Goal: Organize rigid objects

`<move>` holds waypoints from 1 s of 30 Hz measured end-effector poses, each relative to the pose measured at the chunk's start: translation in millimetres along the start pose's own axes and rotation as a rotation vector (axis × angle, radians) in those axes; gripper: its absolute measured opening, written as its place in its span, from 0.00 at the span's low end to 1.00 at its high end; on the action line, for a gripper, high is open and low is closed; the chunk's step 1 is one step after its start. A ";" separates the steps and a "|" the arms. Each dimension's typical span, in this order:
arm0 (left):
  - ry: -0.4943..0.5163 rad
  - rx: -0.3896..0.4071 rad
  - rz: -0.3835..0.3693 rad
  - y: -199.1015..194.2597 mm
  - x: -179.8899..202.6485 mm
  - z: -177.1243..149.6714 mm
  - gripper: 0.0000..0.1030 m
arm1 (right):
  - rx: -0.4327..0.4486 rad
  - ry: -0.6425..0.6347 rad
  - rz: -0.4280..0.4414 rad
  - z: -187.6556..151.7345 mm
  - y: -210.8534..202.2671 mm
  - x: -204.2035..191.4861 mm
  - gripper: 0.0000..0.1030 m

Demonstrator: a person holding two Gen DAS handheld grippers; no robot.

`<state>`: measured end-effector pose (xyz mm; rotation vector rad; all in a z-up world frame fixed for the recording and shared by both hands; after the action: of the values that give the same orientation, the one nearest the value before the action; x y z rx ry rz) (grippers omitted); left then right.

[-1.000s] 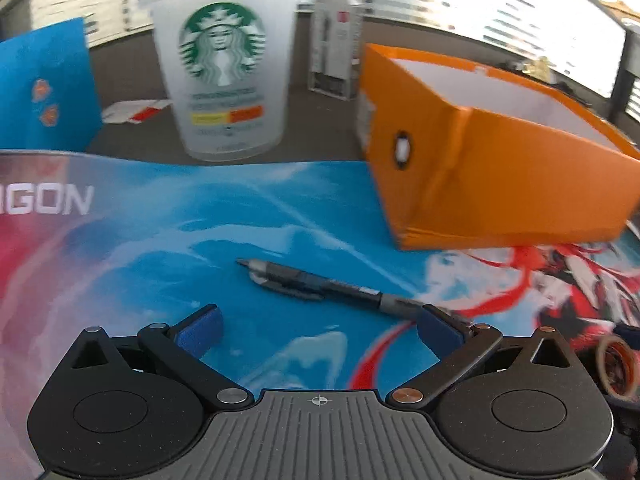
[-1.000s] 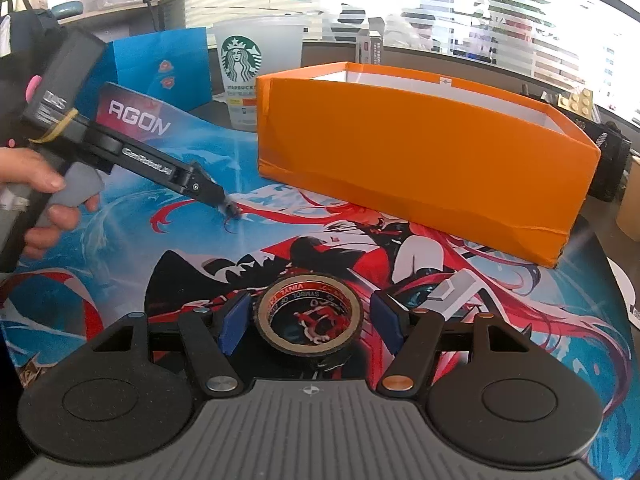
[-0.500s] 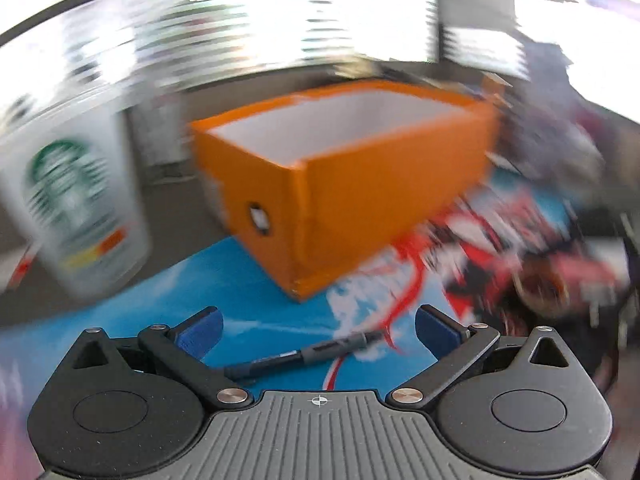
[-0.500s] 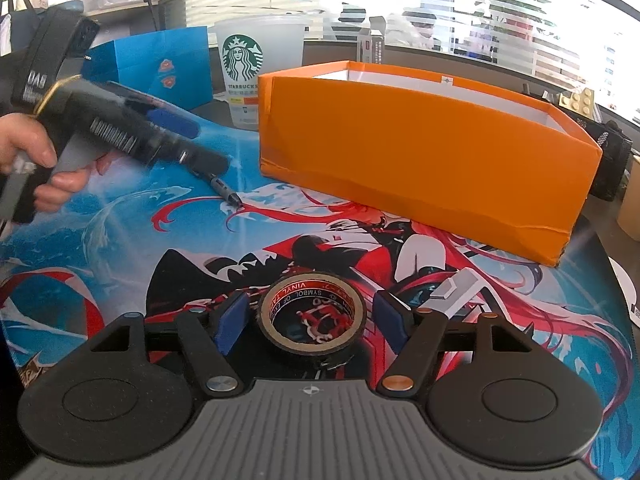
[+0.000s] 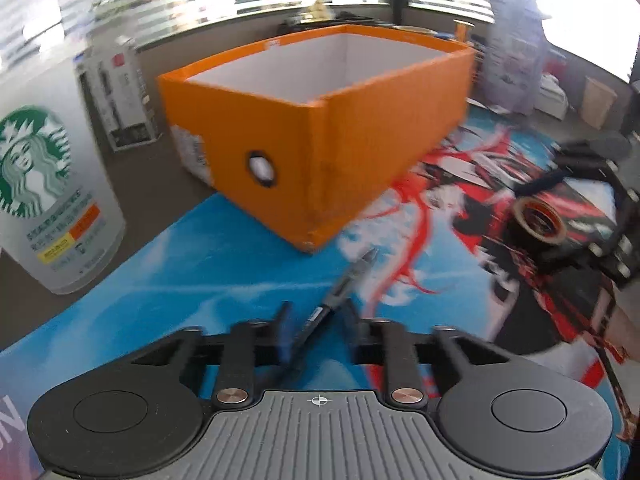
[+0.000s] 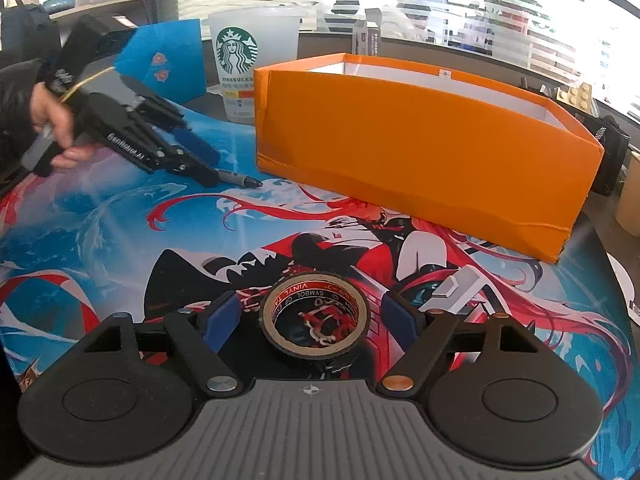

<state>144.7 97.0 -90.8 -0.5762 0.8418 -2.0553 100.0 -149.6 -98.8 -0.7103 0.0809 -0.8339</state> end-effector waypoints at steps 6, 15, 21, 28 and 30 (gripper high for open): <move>-0.160 0.073 0.114 -4.9 16.6 -11.1 0.08 | -0.003 0.018 -0.034 2.7 3.5 3.0 0.62; -0.309 0.141 0.196 -1.3 35.4 -14.4 0.07 | -0.003 0.014 -0.062 2.4 -2.4 0.5 0.50; -0.356 0.181 0.160 -6.7 46.9 -8.9 0.07 | 0.025 0.005 -0.094 6.6 -11.9 1.0 0.50; -0.357 0.248 0.133 -24.0 68.5 -0.2 0.07 | 0.053 -0.003 -0.105 13.8 -19.0 0.8 0.50; -0.344 0.267 0.126 -29.7 75.2 4.4 0.07 | 0.067 -0.015 -0.109 18.6 -23.4 0.2 0.50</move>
<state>90.2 46.4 -58.6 -0.6833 0.3856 -1.8435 91.2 -150.2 -70.2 -0.6617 0.0005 -0.9307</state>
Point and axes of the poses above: each gripper's, at about its wrist camera, not at the fingertips, and y roughly the way its jaws point, x to its right, z to its top, the point moved 3 cm from there along y, roughly the way its jaws point, and after that the axes turned 15 degrees about -y, right-handed, at the moved point
